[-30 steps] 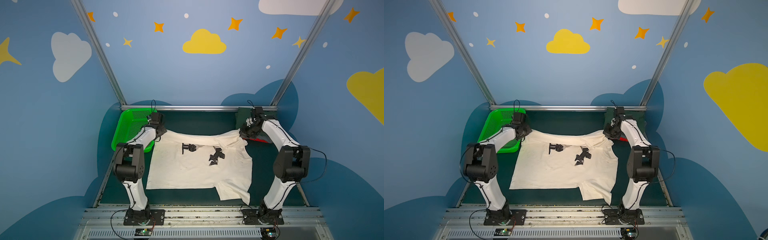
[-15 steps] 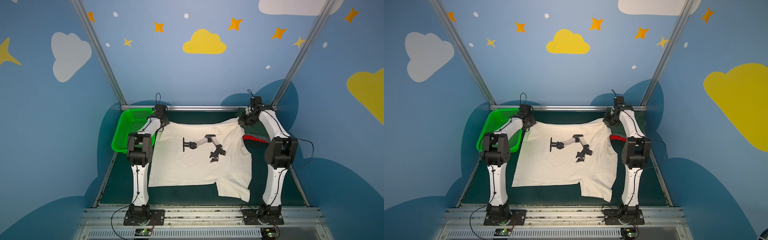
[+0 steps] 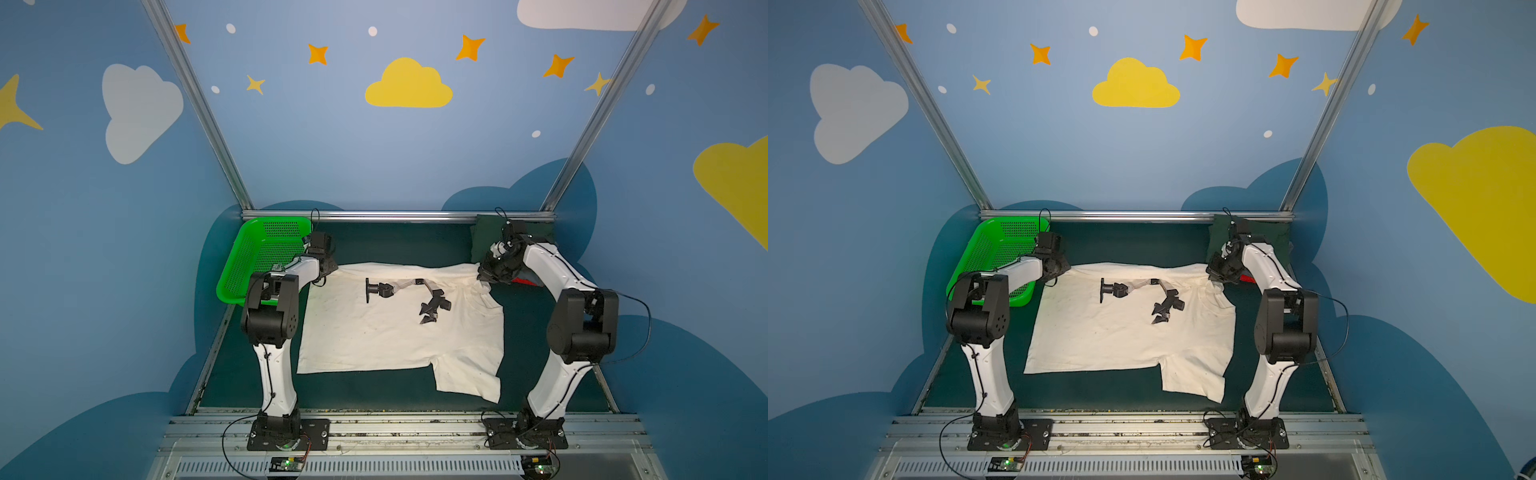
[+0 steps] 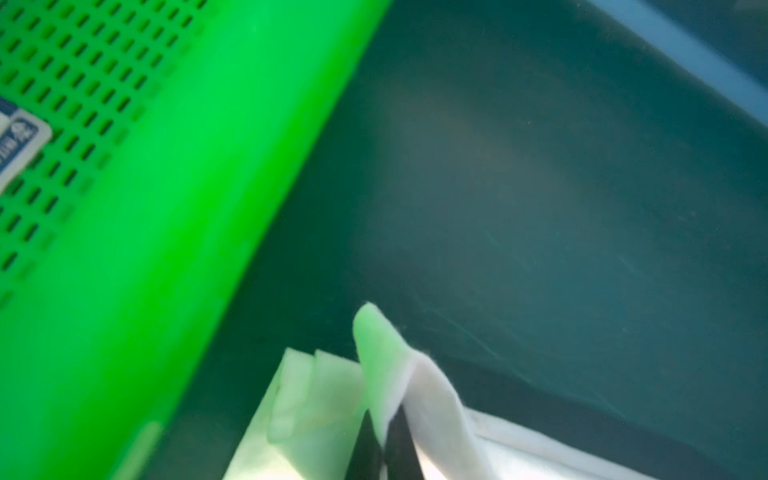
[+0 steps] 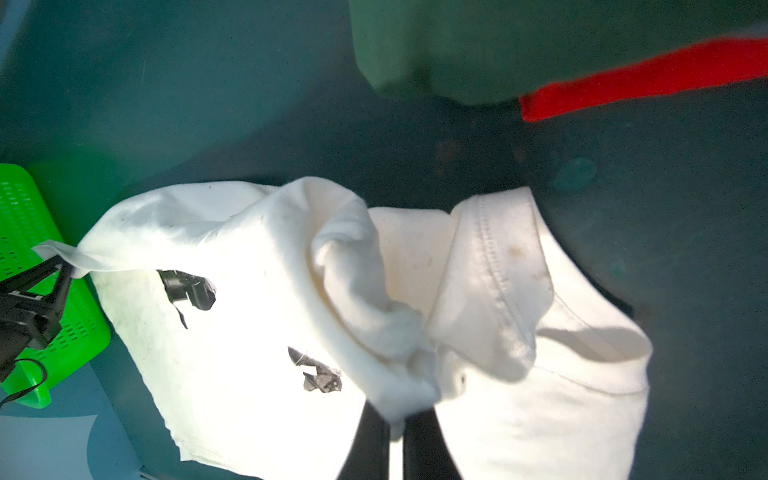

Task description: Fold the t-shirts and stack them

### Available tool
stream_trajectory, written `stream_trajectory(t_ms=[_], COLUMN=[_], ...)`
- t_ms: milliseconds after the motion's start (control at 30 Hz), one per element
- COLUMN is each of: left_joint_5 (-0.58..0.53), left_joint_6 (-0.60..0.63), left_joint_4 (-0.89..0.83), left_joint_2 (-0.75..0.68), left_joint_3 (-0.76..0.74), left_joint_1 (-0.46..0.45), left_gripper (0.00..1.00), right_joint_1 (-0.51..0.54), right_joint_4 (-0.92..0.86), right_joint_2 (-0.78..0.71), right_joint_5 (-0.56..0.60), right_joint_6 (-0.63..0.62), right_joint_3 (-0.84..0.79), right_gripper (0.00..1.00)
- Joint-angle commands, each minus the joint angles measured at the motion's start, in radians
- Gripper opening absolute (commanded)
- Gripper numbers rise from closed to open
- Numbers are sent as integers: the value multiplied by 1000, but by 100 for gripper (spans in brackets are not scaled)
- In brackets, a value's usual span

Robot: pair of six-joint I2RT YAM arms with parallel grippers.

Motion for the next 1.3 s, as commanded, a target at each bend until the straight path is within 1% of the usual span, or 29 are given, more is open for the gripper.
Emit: stream_trajectory(t_ms=[0, 33, 100, 167, 267, 367, 467, 567, 600, 700, 933, 1100, 1267], left_joint_5=[-57, -74, -127, -160, -150, -143, -90, -22, -18, -16, -10, -5, -19], left_joint_6=[-17, -20, -36, -68, -121, -149, -177, -199, -205, -214, -204, -201, -165], left_joint_4=[44, 32, 3, -30, -69, -109, -174, -230, -241, -247, -339, -355, -449], left_joint_2=[-79, -97, -138, -173, -199, -177, -108, -27, -9, 27, 124, 153, 219], left_joint_3=[-20, -27, -43, -56, -71, -47, 33, 129, 151, 193, 331, 375, 488], left_joint_1=[-39, -53, -86, -106, -109, -103, -76, -48, -43, -35, -18, -15, -15], left_gripper=[47, 51, 64, 65, 70, 70, 69, 62, 60, 61, 61, 62, 61], right_joint_1=[-3, -2, -2, -3, -3, -4, -3, -3, -4, -4, -2, -1, 0], right_joint_4=[34, 34, 35, 31, 26, 30, 33, 34, 34, 39, 48, 52, 48], right_joint_2=[-63, -69, -85, -91, -94, -96, -93, -88, -86, -85, -80, -76, -73], right_joint_5=[-20, -18, -12, -7, -8, -8, -9, -10, -13, -14, -21, -21, -21], right_joint_6=[4, 2, 0, -1, -4, -3, -4, -3, -5, -3, 0, 0, -5], right_joint_3=[-49, -59, -82, -96, -106, -116, -116, -116, -116, -118, -133, -134, -131], right_gripper=[0, 0, 0, 0, 0, 0, 0, 0, 0, 0, 0, 0, 0])
